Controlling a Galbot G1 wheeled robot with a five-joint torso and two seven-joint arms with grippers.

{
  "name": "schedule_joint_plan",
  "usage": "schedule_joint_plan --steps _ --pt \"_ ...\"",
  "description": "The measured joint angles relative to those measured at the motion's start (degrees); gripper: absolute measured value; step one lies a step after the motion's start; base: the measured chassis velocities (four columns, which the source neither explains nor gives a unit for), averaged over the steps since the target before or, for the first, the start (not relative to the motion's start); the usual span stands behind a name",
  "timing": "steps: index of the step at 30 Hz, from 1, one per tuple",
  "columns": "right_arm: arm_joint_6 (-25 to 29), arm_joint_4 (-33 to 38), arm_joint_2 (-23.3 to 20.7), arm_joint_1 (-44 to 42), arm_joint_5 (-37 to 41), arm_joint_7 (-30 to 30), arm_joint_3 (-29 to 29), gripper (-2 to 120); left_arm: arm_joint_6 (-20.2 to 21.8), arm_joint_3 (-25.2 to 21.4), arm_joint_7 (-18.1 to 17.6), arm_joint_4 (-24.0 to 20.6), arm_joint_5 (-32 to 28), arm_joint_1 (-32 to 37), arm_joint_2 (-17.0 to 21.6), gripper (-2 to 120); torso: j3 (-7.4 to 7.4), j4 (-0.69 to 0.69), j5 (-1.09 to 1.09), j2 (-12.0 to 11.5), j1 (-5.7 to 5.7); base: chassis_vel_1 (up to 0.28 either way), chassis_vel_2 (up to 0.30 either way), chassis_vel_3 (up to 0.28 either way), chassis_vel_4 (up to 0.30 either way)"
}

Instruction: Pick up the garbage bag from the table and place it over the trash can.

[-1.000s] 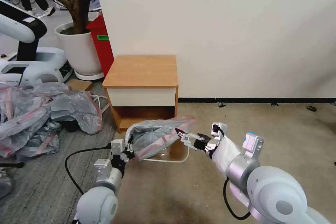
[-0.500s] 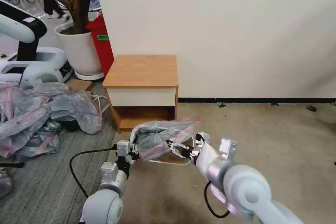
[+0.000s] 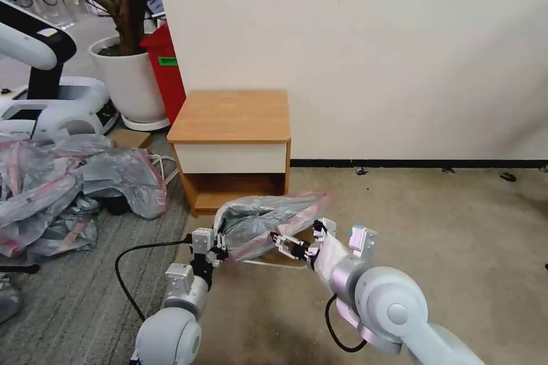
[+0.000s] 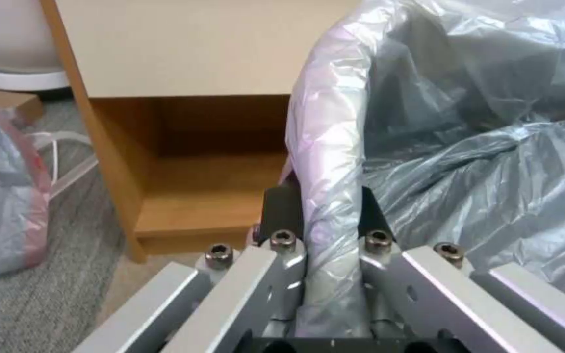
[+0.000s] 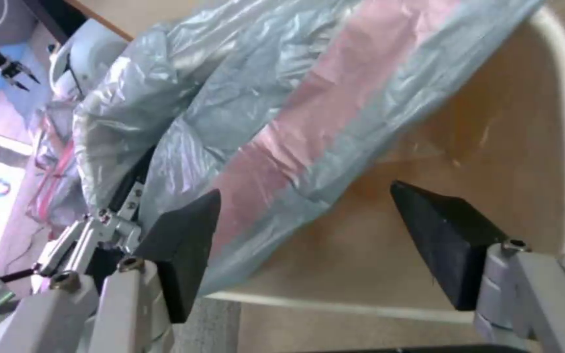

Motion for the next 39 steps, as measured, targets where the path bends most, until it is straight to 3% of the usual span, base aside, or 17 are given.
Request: schedule_joint_plan --steps 12,20,30,39 --pt "0.1 -1.8 1.8 0.8 2.8 -0.4 0.8 63 -0.1 -0.2 0.0 -0.5 -0.1 0.5 0.3 4 0.00 0.01 0.00 0.0 0.00 0.000 0.000 0.000 0.000" --pt "0.2 -2.2 2.3 0.5 2.5 -1.3 0.9 40 -0.1 -0.3 0.0 -0.8 -0.1 0.8 0.4 4 0.00 0.01 0.00 0.0 0.00 0.000 0.000 0.000 0.000" --pt "1.3 -2.2 2.6 -0.4 0.1 -3.7 1.0 2 -0.1 -0.3 0.0 -0.9 -0.1 0.9 0.3 4 0.00 0.01 0.00 0.0 0.00 0.000 0.000 0.000 0.000" --pt "3.3 -1.8 3.9 -2.1 -1.7 -6.7 1.7 0 -0.1 -0.4 -0.2 -0.9 -1.1 0.9 -0.1 4 0.00 0.01 0.00 0.0 0.00 0.000 0.000 0.000 0.000"
